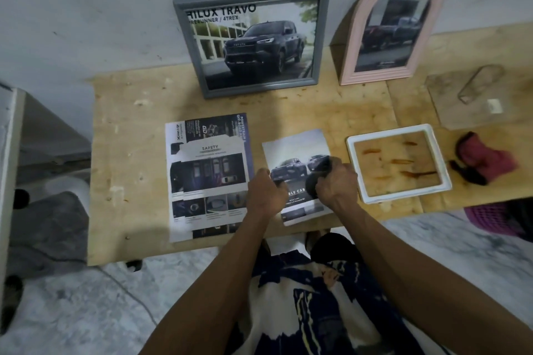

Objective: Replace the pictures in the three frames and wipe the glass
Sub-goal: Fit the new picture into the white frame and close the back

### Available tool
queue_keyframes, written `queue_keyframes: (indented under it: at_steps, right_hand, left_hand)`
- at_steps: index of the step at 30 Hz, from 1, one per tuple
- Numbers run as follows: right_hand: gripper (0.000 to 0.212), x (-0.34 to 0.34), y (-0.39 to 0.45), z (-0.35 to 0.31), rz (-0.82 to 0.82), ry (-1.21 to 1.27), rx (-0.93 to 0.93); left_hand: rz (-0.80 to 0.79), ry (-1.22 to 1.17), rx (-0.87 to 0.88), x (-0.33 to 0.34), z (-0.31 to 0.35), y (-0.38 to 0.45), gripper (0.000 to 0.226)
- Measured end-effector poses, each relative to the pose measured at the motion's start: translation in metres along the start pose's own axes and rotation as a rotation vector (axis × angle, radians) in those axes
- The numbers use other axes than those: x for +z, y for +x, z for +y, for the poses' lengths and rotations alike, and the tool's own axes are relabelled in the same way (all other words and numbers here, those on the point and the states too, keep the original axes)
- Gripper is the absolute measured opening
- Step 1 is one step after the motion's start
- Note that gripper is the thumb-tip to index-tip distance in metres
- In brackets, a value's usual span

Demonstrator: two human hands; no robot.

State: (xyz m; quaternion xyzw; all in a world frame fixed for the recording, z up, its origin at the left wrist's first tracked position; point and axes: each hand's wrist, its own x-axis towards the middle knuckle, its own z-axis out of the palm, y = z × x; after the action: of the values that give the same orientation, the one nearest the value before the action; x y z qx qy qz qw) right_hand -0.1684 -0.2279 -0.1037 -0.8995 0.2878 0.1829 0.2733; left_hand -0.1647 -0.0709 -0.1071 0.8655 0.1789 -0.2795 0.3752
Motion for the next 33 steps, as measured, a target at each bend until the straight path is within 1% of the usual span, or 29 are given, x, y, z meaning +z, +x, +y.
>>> queue_keyframes:
  at_steps: [2, 4, 6, 7, 11, 12, 14, 15, 16, 18, 21, 23, 26, 28, 29, 30, 33]
  right_hand:
    - [0.05, -0.004, 0.001, 0.002, -0.037, 0.043, 0.007]
    - [0.048, -0.01, 0.004, 0.004, -0.047, 0.134, 0.023]
    - [0.047, -0.016, 0.01, 0.007, -0.054, 0.187, 0.022]
    - [0.044, -0.019, 0.014, 0.009, -0.068, 0.199, 0.017]
    - [0.03, -0.031, 0.023, 0.013, -0.136, 0.2, -0.049]
    - [0.029, -0.035, 0.026, 0.017, -0.162, 0.223, -0.069]
    - [0.023, -0.044, 0.031, 0.023, -0.215, 0.273, -0.117]
    - [0.018, -0.05, 0.035, 0.026, -0.233, 0.281, -0.147]
    - [0.013, -0.055, 0.039, 0.029, -0.237, 0.293, -0.175]
    - [0.01, -0.068, 0.043, 0.035, -0.219, 0.344, -0.211]
    - [0.018, -0.091, 0.05, 0.048, -0.165, 0.387, -0.218]
    - [0.026, -0.102, 0.052, 0.061, -0.118, 0.406, -0.211]
    - [0.041, -0.117, 0.046, 0.079, -0.005, 0.49, -0.103]
    - [0.045, -0.122, 0.036, 0.091, 0.017, 0.569, -0.019]
    - [0.044, -0.125, 0.03, 0.096, -0.005, 0.613, 0.018]
    - [0.042, -0.126, 0.023, 0.101, -0.035, 0.664, 0.046]
    - [0.032, -0.121, 0.008, 0.119, -0.042, 0.721, 0.066]
  left_hand:
    - [0.049, -0.066, -0.071, 0.006, 0.006, -0.002, 0.041]
    - [0.097, -0.129, -0.138, 0.009, 0.011, -0.004, 0.043]
    - [0.152, -0.152, -0.182, 0.013, 0.015, -0.004, 0.047]
    - [0.182, -0.174, -0.195, 0.015, 0.018, -0.004, 0.044]
    - [0.308, -0.293, -0.254, 0.023, 0.03, -0.006, 0.008]
    - [0.343, -0.349, -0.268, 0.026, 0.033, -0.009, 0.011]
    - [0.396, -0.478, -0.284, 0.03, 0.041, -0.016, 0.025]
    - [0.408, -0.52, -0.29, 0.032, 0.046, -0.02, 0.025]
    - [0.404, -0.546, -0.296, 0.034, 0.05, -0.024, 0.022]
    - [0.37, -0.619, -0.283, 0.038, 0.06, -0.034, 0.017]
    - [0.287, -0.83, -0.251, 0.045, 0.073, -0.046, 0.016]
    - [0.252, -0.947, -0.24, 0.05, 0.08, -0.052, 0.022]
    - [0.218, -1.048, -0.279, 0.059, 0.088, -0.058, 0.019]
    - [0.192, -1.094, -0.325, 0.07, 0.092, -0.063, 0.014]
    - [0.164, -1.135, -0.341, 0.077, 0.094, -0.066, 0.01]
    - [0.122, -1.172, -0.353, 0.084, 0.097, -0.072, 0.011]
    - [-0.004, -1.22, -0.386, 0.111, 0.1, -0.086, 0.021]
